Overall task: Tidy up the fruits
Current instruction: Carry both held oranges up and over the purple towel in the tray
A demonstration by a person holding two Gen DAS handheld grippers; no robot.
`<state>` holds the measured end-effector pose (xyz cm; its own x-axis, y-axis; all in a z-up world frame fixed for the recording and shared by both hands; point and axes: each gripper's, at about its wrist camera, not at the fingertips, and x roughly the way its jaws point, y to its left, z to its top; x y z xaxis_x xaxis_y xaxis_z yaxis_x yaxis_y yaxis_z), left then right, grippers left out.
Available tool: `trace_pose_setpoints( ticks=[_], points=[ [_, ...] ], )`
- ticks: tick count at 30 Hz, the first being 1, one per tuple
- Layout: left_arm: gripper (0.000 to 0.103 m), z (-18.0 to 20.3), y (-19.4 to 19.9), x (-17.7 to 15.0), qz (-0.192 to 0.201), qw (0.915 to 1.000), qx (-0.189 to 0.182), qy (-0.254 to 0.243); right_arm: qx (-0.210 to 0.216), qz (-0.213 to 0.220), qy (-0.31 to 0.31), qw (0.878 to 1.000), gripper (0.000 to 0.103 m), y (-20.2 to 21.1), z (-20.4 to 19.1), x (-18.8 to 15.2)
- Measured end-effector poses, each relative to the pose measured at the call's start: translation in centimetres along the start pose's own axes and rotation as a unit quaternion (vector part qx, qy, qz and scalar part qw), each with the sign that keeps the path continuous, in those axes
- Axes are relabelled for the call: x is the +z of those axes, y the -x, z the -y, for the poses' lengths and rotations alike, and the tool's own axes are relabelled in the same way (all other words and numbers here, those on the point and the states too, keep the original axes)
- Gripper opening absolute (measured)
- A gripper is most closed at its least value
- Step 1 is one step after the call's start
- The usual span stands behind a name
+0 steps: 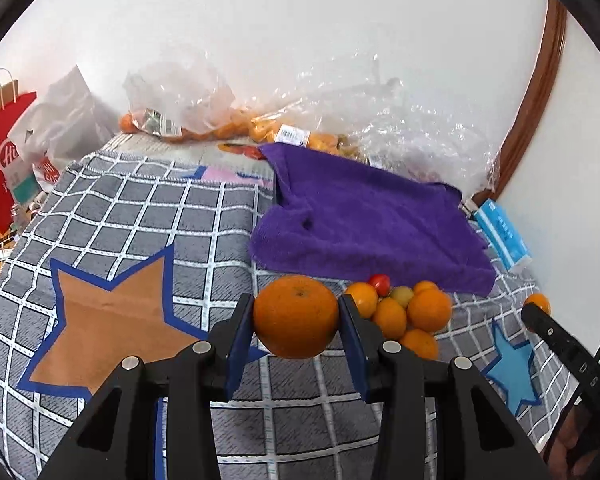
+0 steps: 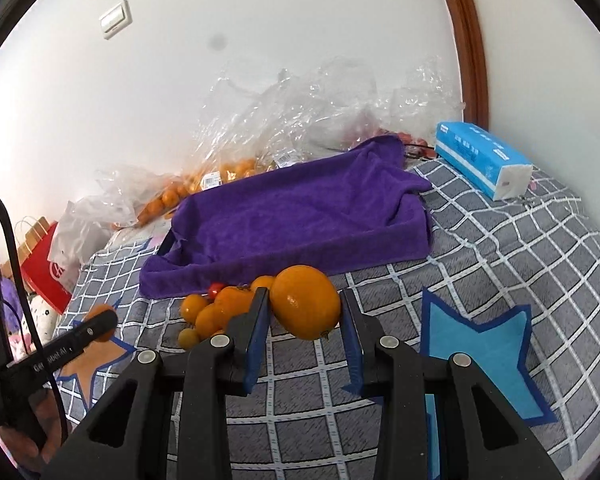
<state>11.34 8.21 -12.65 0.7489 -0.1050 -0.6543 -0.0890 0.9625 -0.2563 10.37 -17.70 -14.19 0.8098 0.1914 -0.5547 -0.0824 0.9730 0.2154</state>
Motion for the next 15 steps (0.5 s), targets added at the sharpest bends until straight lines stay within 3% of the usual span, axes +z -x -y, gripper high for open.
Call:
trace_pose_setpoints(
  ticks=[11,15],
  points=[
    [0.04,2.6,1.3,3.1,0.02,0.9998,0.001,-0.001,0.023,0.025,0.046,0.998,0.035,0.7,0.7,3.5],
    [0.04,3.5,0.6,4.3,0.025,0.9995,-0.02,-0.006,0.034,0.042,0.051,0.997,0.035,0.5,0.7,5.3]
  ],
)
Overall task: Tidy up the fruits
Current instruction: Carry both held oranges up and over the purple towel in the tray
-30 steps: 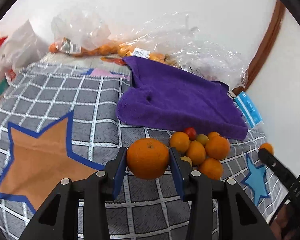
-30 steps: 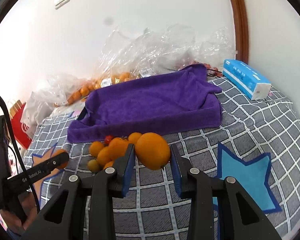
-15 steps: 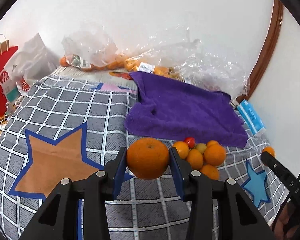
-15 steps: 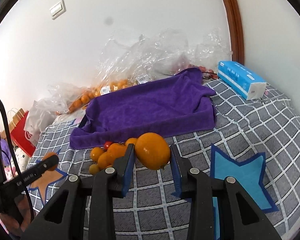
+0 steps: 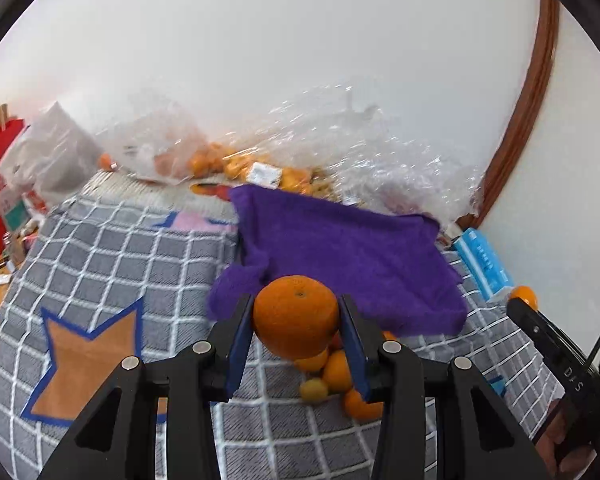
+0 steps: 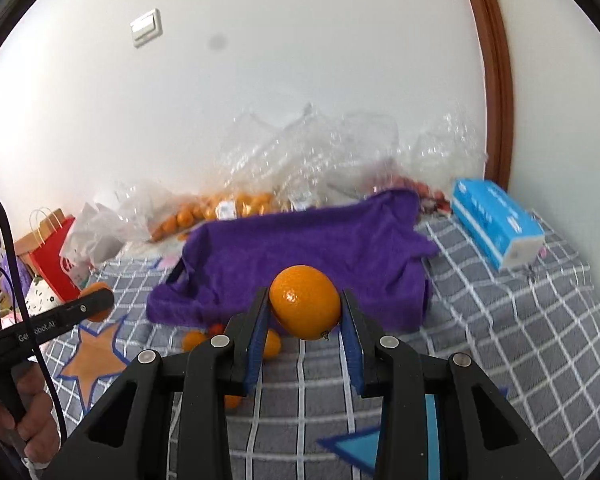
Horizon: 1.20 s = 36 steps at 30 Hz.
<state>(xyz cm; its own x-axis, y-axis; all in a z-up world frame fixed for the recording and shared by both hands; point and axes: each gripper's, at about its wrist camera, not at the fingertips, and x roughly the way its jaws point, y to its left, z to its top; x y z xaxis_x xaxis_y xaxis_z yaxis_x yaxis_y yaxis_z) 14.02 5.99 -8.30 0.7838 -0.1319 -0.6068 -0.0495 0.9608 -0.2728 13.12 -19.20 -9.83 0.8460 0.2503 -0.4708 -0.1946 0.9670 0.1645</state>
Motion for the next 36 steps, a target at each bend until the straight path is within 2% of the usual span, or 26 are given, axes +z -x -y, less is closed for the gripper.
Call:
trace_pose_setpoints(
  ticks=[3,13,18,23,26,32,36],
  points=[
    [0.04,0.4,-1.0,0.9,0.001,1.0,0.003,0.0,0.012,0.007,0.009,1.0,0.035,-0.8,0.2,1.0],
    [0.04,0.0,-5.2,4.3,-0.007,0.9999,0.007,0.008,0.012,0.014,0.003,1.0,0.035,-5.2,1.6,3.2],
    [0.04,-0.3,-6.9,5.2,0.005,0.9997,-0.021,0.013,0.02,0.014,0.024,0.999,0.035,-7.4,1.1,3.9],
    [0.04,-1.0,-9.4,4.7,-0.005,0.9997,-0.016,0.018,0.023,0.013,0.037,0.999,0.035,-9.6,0.3,4.0],
    [0.04,-1.9,-10.6,3.6,-0.015,0.999,-0.027,0.031,0.022,0.001,0.028,0.999,0.035,-11.3,0.7,3.3],
    [0.04,-2.2,-12.1,2.8,-0.018,0.9989,-0.02,0.039,0.0,-0.025,0.011,1.0,0.035,-13.5,2.7,1.9],
    [0.04,-2.3,-12.6,2.4,-0.019,0.9981,-0.032,0.048,-0.017,-0.022,0.005,1.0,0.035,-13.5,3.7,1.8]
  ],
)
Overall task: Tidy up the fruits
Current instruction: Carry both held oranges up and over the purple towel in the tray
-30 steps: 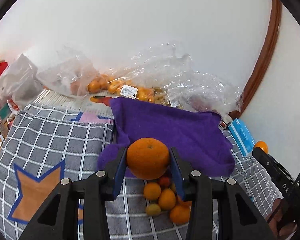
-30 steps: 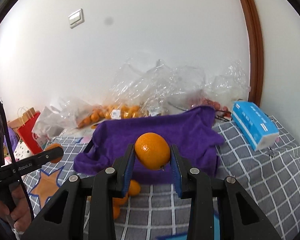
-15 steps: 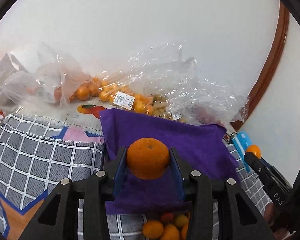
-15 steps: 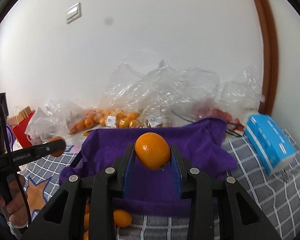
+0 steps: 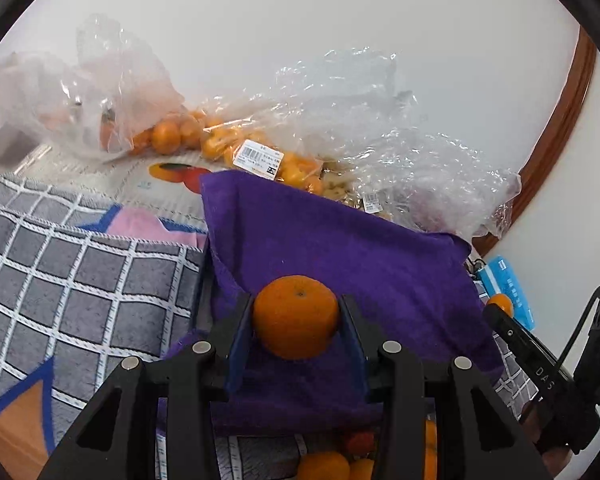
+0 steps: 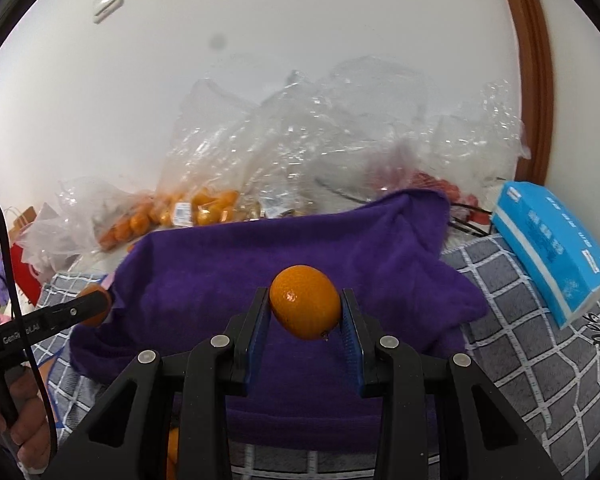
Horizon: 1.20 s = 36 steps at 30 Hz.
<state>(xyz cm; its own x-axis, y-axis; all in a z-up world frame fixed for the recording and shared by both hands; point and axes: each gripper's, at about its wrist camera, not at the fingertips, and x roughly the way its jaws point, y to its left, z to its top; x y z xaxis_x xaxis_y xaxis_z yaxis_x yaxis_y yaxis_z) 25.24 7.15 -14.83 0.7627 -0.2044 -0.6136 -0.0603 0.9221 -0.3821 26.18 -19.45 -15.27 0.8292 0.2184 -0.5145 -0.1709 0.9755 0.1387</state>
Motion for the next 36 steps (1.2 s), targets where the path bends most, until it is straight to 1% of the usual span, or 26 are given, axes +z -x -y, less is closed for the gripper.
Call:
trace_pose_setpoints(
  ticks=[4,8,10,12,15,20,25,30,36],
  points=[
    [0.04,0.4,-0.1,-0.4,0.02,0.9995,0.019,-0.018,-0.007,0.0,-0.008,1.0,0.035,-0.2,0.7,-0.1],
    [0.04,0.6,-0.6,-0.6,0.013,0.9995,0.012,-0.024,-0.008,-0.01,-0.011,1.0,0.035,-0.9,0.9,-0.4],
    [0.04,0.7,-0.9,-0.8,0.006,0.9994,0.019,-0.029,-0.011,-0.018,-0.009,1.0,0.035,-1.4,0.9,-0.7],
    [0.04,0.7,-1.3,-0.9,-0.003,0.9994,0.016,-0.03,-0.013,-0.024,-0.008,1.0,0.035,-1.8,0.9,-0.8],
    [0.04,0.7,-1.4,-1.0,-0.01,0.9994,0.013,-0.03,0.0,-0.032,-0.011,0.999,0.035,-2.2,0.8,-1.1],
    [0.04,0.9,-1.6,-1.1,-0.014,0.9991,0.016,-0.036,-0.002,-0.046,0.004,0.999,0.035,-2.8,0.2,-1.6],
    [0.04,0.9,-1.9,-1.2,-0.021,0.9987,0.021,-0.04,-0.001,-0.054,-0.003,0.999,0.035,-3.1,0.3,-1.7],
    [0.04,1.1,-2.1,-1.3,-0.024,0.9982,0.025,-0.048,-0.001,-0.074,-0.012,0.997,0.035,-3.9,0.6,-1.8],
    [0.04,1.0,-2.0,-1.3,-0.021,0.9985,0.02,-0.046,-0.004,-0.081,-0.011,0.997,0.035,-4.0,0.5,-2.0]
  ],
)
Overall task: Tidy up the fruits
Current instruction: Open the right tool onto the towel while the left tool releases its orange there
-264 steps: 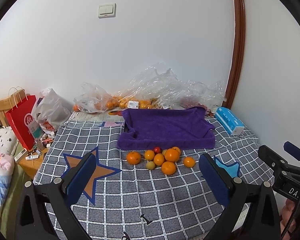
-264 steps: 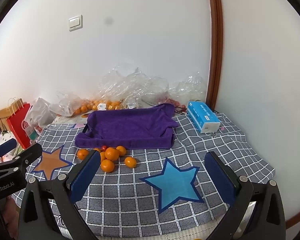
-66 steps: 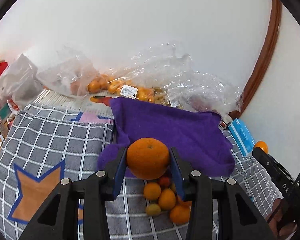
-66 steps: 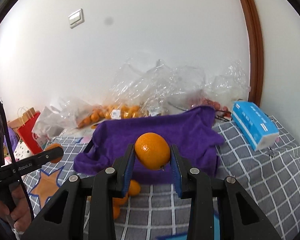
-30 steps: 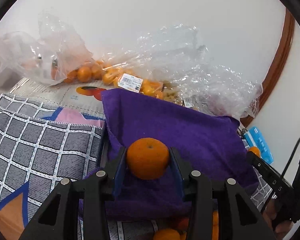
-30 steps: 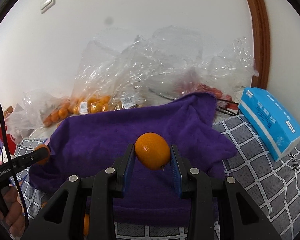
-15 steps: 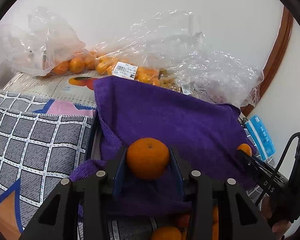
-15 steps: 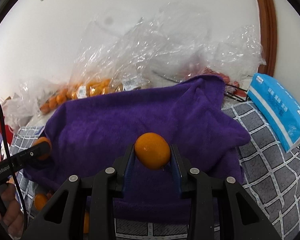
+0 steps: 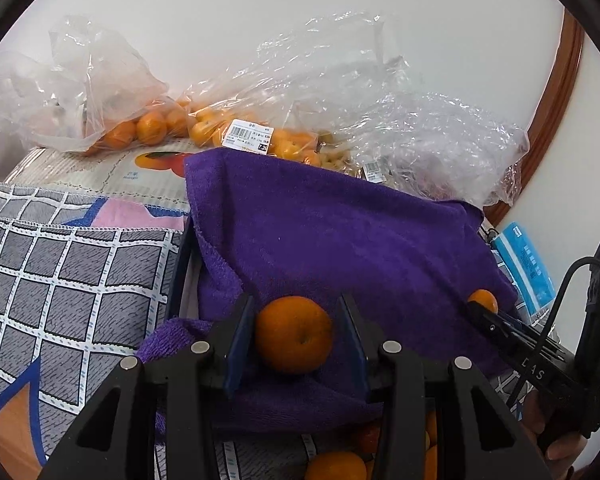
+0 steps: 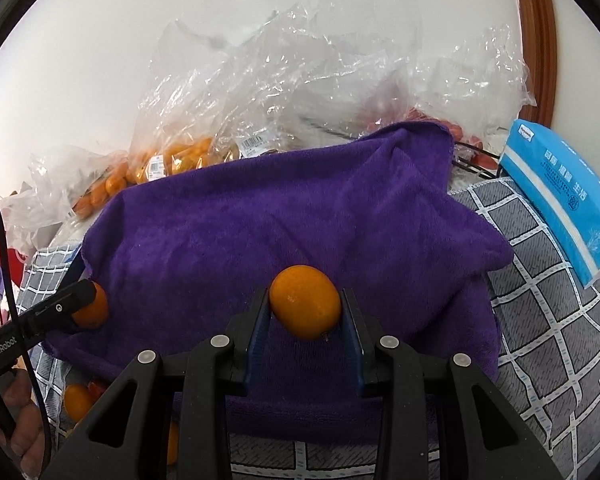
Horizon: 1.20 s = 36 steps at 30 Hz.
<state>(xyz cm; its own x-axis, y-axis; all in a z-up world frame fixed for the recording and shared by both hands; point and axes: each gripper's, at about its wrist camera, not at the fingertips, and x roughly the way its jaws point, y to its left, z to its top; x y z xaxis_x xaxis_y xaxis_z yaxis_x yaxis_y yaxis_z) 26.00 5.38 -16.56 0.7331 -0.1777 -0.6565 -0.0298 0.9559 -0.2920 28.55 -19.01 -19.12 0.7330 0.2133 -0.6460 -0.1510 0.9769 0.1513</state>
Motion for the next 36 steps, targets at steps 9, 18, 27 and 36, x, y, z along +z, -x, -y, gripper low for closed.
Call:
trace_pose_setpoints(
  ticks=[9,18,27,36],
  points=[
    [0.043,0.1,0.5,0.0,0.012,0.9999,-0.008,-0.006,-0.001,0.003,0.003,1.0,0.035,0.2,-0.2,0.1],
    [0.059,0.8,2.3,0.1,0.058,0.9981,-0.015,-0.018,0.0,0.041,-0.017,0.999,0.045,1.8,0.4,0.2],
    [0.062,-0.1,3.0,0.4,0.076,0.9968,-0.014,0.02,-0.008,0.065,-0.009,0.998,0.045,2.8,0.2,0.4],
    [0.062,-0.3,3.5,0.4,0.089,0.9956,-0.005,0.03,-0.015,0.085,0.0,0.996,0.045,3.8,-0.2,0.3]
  ],
)
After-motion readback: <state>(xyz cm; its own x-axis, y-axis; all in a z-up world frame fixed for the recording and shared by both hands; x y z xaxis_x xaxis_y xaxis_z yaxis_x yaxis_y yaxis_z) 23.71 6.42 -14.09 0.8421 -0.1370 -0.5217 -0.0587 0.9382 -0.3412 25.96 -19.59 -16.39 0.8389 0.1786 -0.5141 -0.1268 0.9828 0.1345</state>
